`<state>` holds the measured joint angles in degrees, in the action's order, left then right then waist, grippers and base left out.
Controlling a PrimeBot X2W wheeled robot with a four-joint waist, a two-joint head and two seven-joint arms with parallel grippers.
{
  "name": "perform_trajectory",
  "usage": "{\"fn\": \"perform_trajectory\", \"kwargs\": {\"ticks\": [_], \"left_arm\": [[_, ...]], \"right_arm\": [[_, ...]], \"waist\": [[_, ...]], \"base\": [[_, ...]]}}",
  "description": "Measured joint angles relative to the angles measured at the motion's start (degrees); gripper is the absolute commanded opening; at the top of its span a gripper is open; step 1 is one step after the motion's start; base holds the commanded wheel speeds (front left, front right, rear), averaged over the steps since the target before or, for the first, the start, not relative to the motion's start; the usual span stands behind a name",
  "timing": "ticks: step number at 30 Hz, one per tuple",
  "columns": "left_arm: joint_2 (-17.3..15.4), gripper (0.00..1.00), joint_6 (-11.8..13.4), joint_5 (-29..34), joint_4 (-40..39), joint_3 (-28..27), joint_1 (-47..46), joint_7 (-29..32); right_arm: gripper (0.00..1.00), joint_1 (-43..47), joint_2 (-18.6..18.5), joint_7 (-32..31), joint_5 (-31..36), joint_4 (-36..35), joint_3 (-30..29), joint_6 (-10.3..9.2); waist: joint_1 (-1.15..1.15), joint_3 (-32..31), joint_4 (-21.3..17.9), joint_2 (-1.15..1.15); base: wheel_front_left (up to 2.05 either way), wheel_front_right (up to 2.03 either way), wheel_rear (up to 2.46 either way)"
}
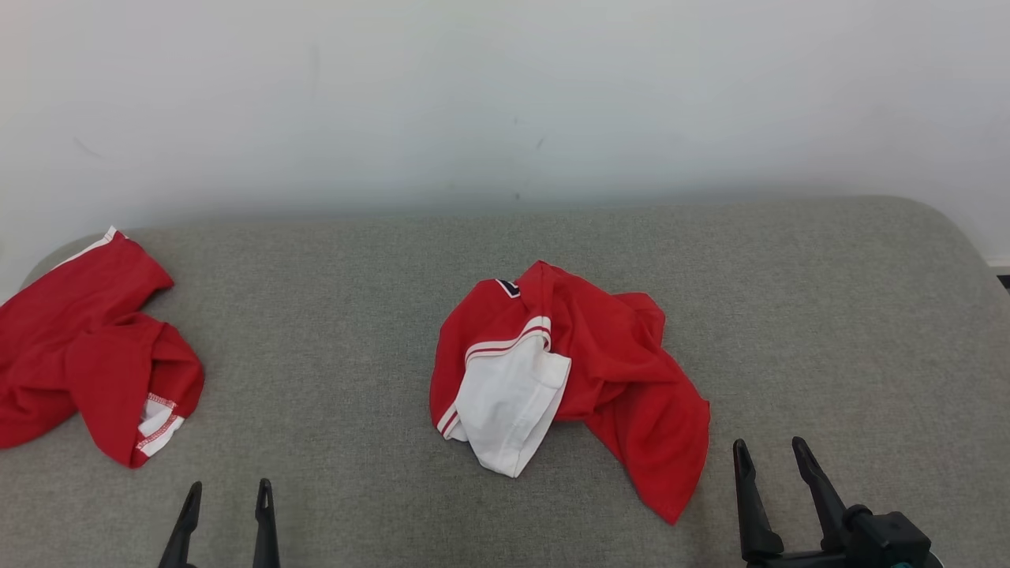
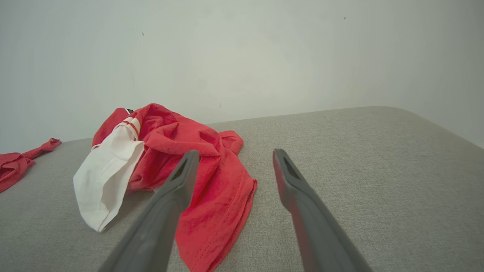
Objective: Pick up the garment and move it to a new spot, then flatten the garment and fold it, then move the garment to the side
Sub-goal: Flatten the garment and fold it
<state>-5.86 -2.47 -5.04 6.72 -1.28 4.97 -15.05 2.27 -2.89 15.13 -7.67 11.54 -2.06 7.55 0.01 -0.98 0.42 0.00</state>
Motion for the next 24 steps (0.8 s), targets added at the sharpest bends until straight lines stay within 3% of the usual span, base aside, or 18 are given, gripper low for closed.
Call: {"fn": "perform_trajectory", "kwargs": {"ticks": [10, 18, 24], "left_arm": [[1.0, 1.00, -2.6, 0.0, 4.0, 4.9, -5.0, 0.0], [2.2, 1.00, -4.6, -0.6, 14.5, 14.5, -16.3, 0.0], [2.6, 1.00, -4.7, -2.4, 23.7, 17.8, -21.6, 0.0]], "right_arm": [[1.00, -0.4, 0.0, 0.0, -0.1, 0.1, 1.2, 0.00], [1.00, -3.2, 0.0, 0.0, -0.6, -0.4, 1.7, 0.00], [1.00, -4.4, 0.0, 0.0, -1.9, -0.6, 1.8, 0.00]], "waist": [[0.00, 0.8, -1.4, 0.00], [0.00, 4.3, -5.5, 0.00], [0.00, 7.3, -9.3, 0.00]], "base": [[0.00, 0.00, 0.00], [0.00, 0.00, 0.00], [0.00, 0.00, 0.00]]}}
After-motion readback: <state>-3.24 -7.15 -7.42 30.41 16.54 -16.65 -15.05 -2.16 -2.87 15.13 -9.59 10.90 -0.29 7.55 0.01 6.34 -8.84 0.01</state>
